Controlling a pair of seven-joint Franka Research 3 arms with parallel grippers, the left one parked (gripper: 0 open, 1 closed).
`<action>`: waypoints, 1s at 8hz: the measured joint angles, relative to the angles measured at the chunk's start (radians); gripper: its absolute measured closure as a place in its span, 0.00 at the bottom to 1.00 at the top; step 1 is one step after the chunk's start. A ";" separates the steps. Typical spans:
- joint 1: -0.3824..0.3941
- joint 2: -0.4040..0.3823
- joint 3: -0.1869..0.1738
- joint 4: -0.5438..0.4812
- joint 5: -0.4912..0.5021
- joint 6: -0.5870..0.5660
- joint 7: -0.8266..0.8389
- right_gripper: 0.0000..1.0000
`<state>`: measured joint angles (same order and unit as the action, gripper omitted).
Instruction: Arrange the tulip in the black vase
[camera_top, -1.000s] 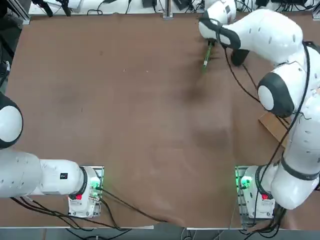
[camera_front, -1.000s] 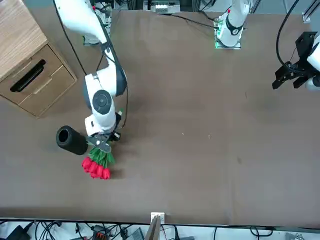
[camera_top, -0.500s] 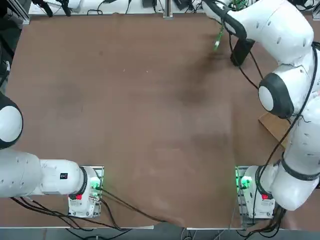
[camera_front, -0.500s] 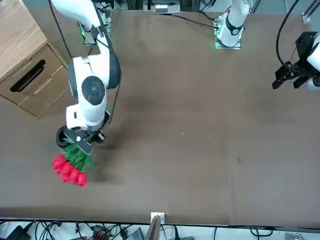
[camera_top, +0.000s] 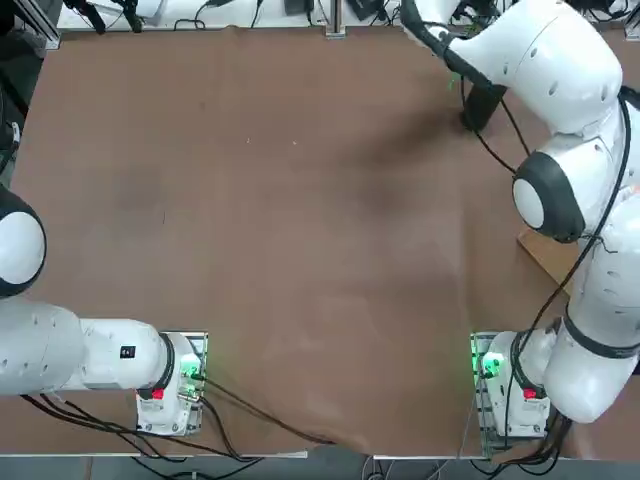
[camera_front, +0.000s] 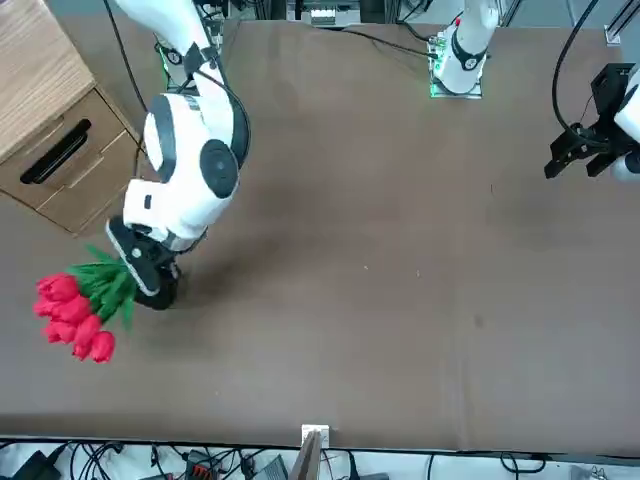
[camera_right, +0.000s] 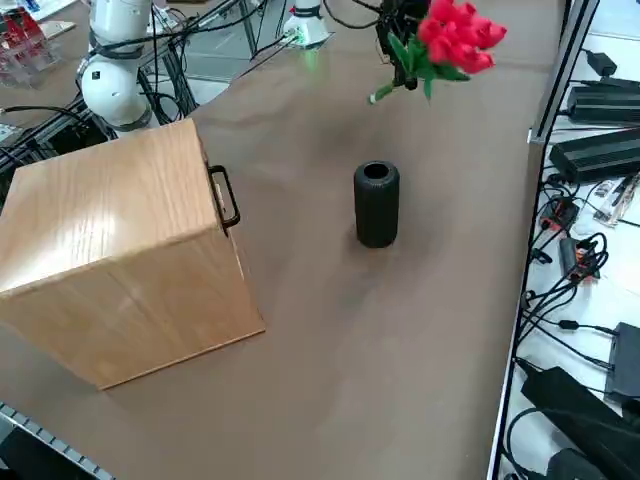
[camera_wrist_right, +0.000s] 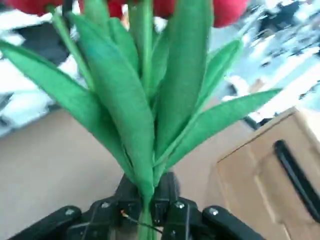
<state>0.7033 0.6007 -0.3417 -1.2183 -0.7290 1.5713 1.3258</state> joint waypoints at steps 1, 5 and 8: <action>-0.003 0.006 -0.005 0.000 -0.051 -0.033 0.058 0.86; -0.008 0.018 -0.016 0.000 -0.224 -0.105 0.184 0.86; -0.020 0.049 -0.037 -0.001 -0.308 -0.122 0.357 0.86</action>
<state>0.6833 0.6501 -0.3792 -1.2191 -1.0372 1.4493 1.6824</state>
